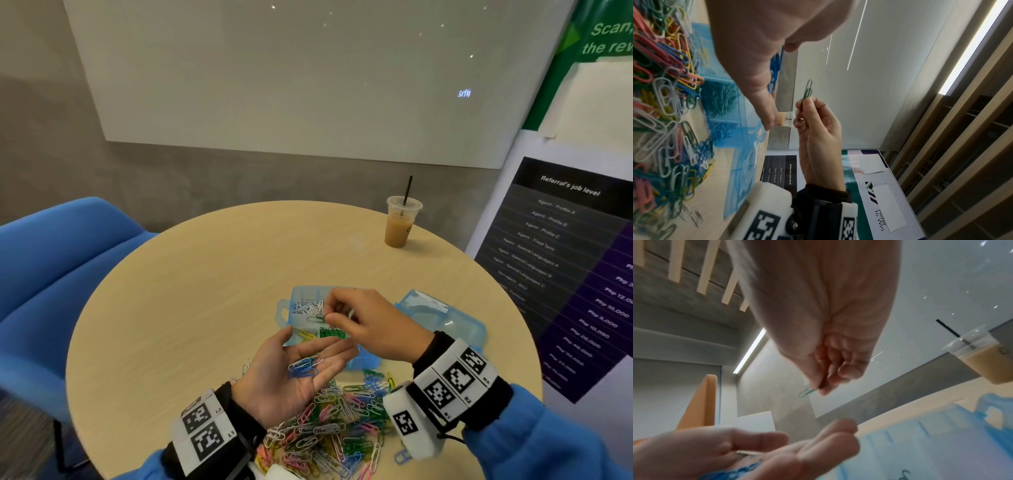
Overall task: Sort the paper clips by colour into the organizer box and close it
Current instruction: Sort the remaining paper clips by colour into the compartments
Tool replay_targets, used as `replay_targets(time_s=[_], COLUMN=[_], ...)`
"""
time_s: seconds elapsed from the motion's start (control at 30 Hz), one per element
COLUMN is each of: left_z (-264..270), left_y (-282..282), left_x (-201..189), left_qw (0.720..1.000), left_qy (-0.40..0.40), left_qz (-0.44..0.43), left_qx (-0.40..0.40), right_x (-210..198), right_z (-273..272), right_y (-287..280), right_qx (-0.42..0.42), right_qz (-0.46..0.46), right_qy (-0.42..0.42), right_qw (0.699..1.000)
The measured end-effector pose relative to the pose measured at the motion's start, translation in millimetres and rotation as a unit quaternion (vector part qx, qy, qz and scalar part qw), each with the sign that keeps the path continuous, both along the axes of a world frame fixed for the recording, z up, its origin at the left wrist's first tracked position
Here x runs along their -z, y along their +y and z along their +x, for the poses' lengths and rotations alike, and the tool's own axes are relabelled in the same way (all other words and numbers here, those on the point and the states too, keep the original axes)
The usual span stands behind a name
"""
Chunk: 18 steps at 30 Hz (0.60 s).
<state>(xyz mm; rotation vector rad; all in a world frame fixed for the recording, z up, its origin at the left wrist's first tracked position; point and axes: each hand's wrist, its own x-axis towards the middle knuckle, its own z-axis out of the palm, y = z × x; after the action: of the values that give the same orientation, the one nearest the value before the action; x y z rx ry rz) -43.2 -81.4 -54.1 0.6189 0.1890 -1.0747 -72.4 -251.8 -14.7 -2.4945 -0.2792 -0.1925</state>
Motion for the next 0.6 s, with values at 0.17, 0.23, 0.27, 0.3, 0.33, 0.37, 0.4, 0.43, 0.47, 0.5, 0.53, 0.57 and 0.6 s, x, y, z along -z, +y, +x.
replay_targets(time_s=[0.17,0.23,0.27,0.3,0.33,0.37,0.4,0.43,0.47,0.5,0.53,0.57,0.6], left_z=[0.4,0.3,0.1,-0.2,-0.8,-1.4,-1.7,-2.1,-2.2,-2.3,-2.0,-2.2,-2.2], left_y=[0.2,0.6,0.9,1.3,1.6,1.8,1.8,2.1,2.4,2.6,2.8,3.2,3.3], left_x=[-2.5,-2.7,-3.3,-4.0,-5.0,-5.7,-5.8,-5.9,-5.9,-6.0,-6.0,-6.7,-7.0], left_qw=[1.000,1.000,1.000,1.000,1.000,1.000,1.000,1.000,1.000,1.000,1.000,0.999,0.999], left_qy=[-0.002,-0.010,-0.015,-0.019,-0.023,-0.023,-0.022,-0.021,-0.020,-0.020,-0.021,-0.021,-0.018], left_qz=[0.012,0.015,0.016,0.015,0.013,0.012,0.010,0.005,0.000,-0.004,-0.008,-0.014,-0.019], left_qx=[0.011,0.014,0.014,0.014,0.011,0.006,0.002,0.002,0.006,0.012,0.015,0.019,0.020], right_x=[2.5,5.7,5.9,5.6,4.7,4.0,3.7,4.0,4.3,4.6,4.7,4.6,4.0], right_z=[5.7,4.8,3.3,1.7,-0.5,-2.4,-4.2,-5.4,-6.3,-6.9,-7.3,-7.7,-8.0], right_y=[-9.3,-8.5,-7.4,-5.7,-3.0,0.2,3.4,6.0,8.0,9.0,9.7,10.2,10.6], right_qx=[0.103,0.100,0.087,0.064,0.033,0.001,-0.026,-0.041,-0.047,-0.049,-0.052,-0.056,-0.060], right_qz=[-0.022,-0.052,-0.057,-0.055,-0.052,-0.052,-0.059,-0.069,-0.079,-0.084,-0.084,-0.082,-0.080], right_qy=[-0.049,-0.067,-0.076,-0.080,-0.074,-0.057,-0.034,-0.010,0.012,0.028,0.037,0.041,0.044], right_qw=[0.993,0.991,0.992,0.993,0.995,0.997,0.997,0.997,0.996,0.995,0.994,0.994,0.994])
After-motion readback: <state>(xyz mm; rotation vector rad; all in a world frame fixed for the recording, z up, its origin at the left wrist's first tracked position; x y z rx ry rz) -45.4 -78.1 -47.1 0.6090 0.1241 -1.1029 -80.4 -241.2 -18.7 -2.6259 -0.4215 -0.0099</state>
